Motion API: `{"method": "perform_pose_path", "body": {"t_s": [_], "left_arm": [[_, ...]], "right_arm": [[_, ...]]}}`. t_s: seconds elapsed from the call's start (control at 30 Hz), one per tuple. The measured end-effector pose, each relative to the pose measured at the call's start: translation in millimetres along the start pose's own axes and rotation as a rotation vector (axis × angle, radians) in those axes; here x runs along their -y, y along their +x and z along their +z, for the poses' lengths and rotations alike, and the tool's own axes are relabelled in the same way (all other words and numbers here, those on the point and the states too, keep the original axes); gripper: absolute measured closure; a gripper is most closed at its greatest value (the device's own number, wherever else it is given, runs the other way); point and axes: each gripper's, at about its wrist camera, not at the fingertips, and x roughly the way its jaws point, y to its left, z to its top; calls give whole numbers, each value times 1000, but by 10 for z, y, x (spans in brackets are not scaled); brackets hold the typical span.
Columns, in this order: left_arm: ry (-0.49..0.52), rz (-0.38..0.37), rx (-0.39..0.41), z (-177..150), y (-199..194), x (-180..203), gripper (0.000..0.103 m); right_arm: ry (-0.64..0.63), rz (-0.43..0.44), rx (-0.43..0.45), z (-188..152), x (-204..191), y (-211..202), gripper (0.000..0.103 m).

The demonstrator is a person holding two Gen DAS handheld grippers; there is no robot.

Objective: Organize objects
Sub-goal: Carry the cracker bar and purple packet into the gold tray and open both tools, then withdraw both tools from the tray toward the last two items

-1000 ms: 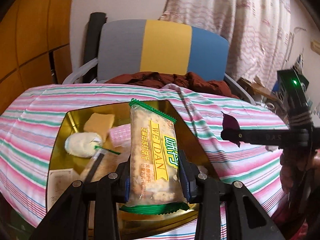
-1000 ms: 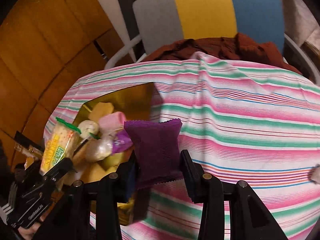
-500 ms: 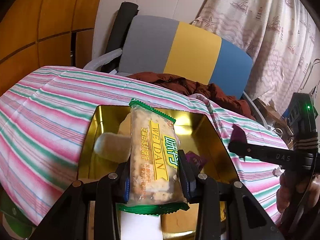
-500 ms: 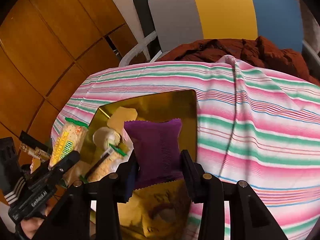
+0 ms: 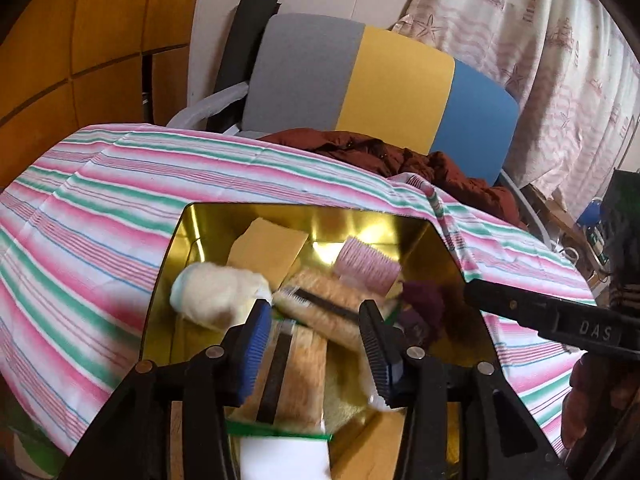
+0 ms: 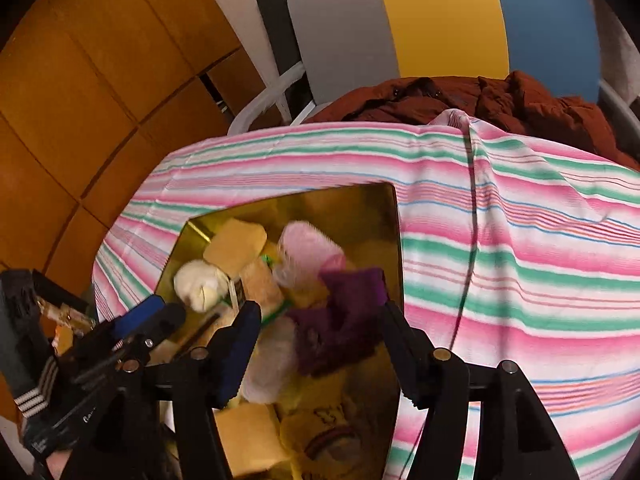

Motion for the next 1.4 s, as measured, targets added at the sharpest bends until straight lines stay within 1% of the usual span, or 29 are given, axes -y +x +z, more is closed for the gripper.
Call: {"method": "perform_pose_path", "body": {"t_s": [0.1, 0.33, 0.5, 0.6, 0.67, 0.83, 0.9, 1.1, 1.4], "left_arm": [[5, 19, 6, -80, -71, -9, 57], [52, 52, 64, -152, -297, 105, 57], [101, 71, 99, -192, -430, 208, 57], [127, 73, 103, -224, -463, 265, 57], [140, 69, 101, -246, -477, 301, 57], [165, 62, 99, -273, -498, 399, 57], [177, 61, 98, -279, -505, 447, 57], [226, 41, 100, -300, -528, 620, 57], [320, -12, 96, -328, -530, 997, 57]], "right_arm": [[-19, -15, 6, -100, -27, -31, 40], [-55, -43, 31, -293, -107, -136, 36], [-68, -54, 54, -393, -143, -220, 30], [-77, -67, 63, -445, -145, -264, 29], [-77, -69, 71, -471, -130, -307, 23], [-68, -84, 91, -530, -33, -440, 19], [-60, -91, 97, -548, 34, -492, 17], [-8, -128, 99, -597, 362, -652, 17], [194, -186, 141, -614, 1182, -1059, 17]]}}
